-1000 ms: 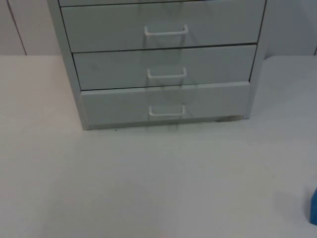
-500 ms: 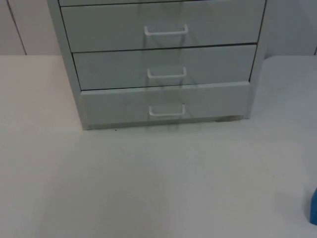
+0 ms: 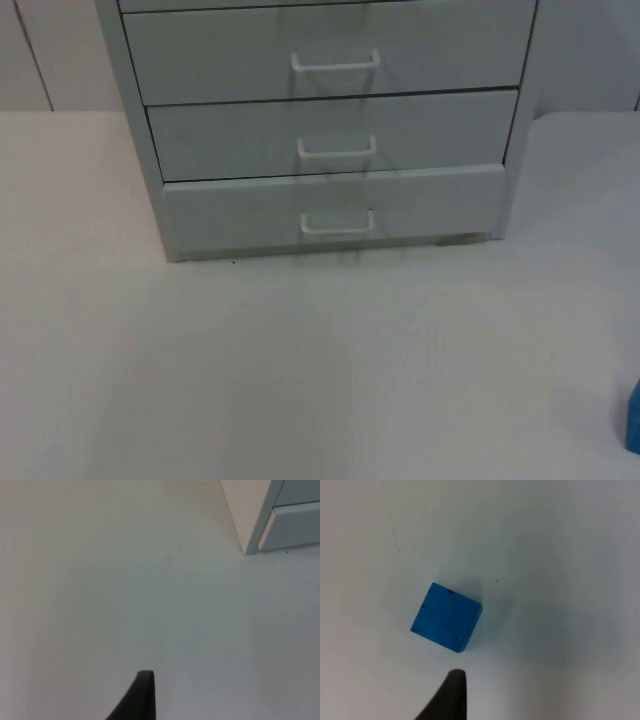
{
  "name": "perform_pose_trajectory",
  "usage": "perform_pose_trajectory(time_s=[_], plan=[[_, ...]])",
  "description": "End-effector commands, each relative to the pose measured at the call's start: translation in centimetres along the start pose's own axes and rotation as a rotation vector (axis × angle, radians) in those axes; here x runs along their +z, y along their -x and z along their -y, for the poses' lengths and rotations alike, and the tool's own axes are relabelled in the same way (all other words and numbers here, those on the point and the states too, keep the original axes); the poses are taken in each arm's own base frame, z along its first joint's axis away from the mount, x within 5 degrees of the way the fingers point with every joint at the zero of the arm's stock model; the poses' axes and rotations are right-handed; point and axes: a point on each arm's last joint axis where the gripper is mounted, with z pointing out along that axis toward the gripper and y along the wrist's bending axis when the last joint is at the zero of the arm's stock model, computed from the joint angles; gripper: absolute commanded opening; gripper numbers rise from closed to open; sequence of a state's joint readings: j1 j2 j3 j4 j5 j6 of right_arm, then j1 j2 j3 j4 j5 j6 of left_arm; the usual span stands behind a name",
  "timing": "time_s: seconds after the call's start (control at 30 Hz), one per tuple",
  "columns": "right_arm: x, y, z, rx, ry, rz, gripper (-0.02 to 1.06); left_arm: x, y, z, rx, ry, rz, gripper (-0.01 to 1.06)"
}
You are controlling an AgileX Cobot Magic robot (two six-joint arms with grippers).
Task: Open the drawer with the left hand, place the block into the drawer with the right hand, then close the drawer with the left hand.
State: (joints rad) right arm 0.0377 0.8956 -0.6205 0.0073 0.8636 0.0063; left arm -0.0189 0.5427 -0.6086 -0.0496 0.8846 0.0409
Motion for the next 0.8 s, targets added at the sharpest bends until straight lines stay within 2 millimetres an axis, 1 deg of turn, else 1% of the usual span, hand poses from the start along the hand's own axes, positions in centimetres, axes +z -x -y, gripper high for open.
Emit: perform_pose_trajectory(time_s=[0.0, 0.13, 0.17, 0.3, 0.33, 0.4, 0.5, 0.53, 0.6, 0.63, 0.7, 0.73, 0.77], plan=[[-0.2, 0.2, 0.0, 0.008, 0.001, 0.018, 1.05, -0.2, 0.8, 0.3, 0.010, -0.027, 0.018, 1.05], [-0.2, 0.2, 0.0, 0.008, 0.001, 0.021, 1.05, 0.3, 2.5, 1.0, 0.053, -0.117, 0.031, 1.05], [-0.2, 0.2, 0.0, 0.008, 0.001, 0.021, 1.05, 0.3, 2.5, 1.0, 0.053, -0.117, 0.031, 1.05], [-0.2, 0.3, 0.0, 0.008, 0.001, 0.025, 1.05, 1.9, 3.8, 2.3, 0.058, -0.263, 0.023, 1.05], [-0.2, 0.3, 0.0, 0.008, 0.001, 0.025, 1.05, 1.9, 3.8, 2.3, 0.058, -0.263, 0.023, 1.05], [-0.2, 0.3, 0.0, 0.008, 0.001, 0.027, 1.05, 2.9, 4.3, 2.8, 0.067, -0.336, 0.002, 1.05], [-0.2, 0.3, 0.0, 0.008, 0.001, 0.031, 1.05, 4.4, 4.6, 3.4, 0.074, -0.413, -0.036, 0.99], [-0.2, 0.3, 0.0, 0.008, 0.001, 0.031, 1.05, 4.4, 4.6, 3.4, 0.074, -0.413, -0.036, 0.99], [-0.2, 0.3, 0.0, 0.006, -0.001, 0.031, 1.05, 5.3, 4.8, 3.7, 0.080, -0.442, -0.059, 0.90], [-0.2, 0.3, 0.1, 0.004, -0.003, 0.031, 1.05, 5.7, 4.7, 3.9, 0.087, -0.454, -0.074, 0.87], [-0.2, 0.4, 0.1, 0.000, -0.007, 0.034, 1.05, 6.2, 4.7, 4.5, 0.115, -0.480, -0.090, 0.87], [-0.2, 0.4, 0.1, 0.000, -0.007, 0.034, 1.05, 6.2, 4.7, 4.5, 0.115, -0.480, -0.090, 0.87], [-0.2, 0.4, 0.1, 0.000, -0.007, 0.034, 1.05, 6.3, 4.7, 5.4, 0.153, -0.505, -0.090, 0.87]])
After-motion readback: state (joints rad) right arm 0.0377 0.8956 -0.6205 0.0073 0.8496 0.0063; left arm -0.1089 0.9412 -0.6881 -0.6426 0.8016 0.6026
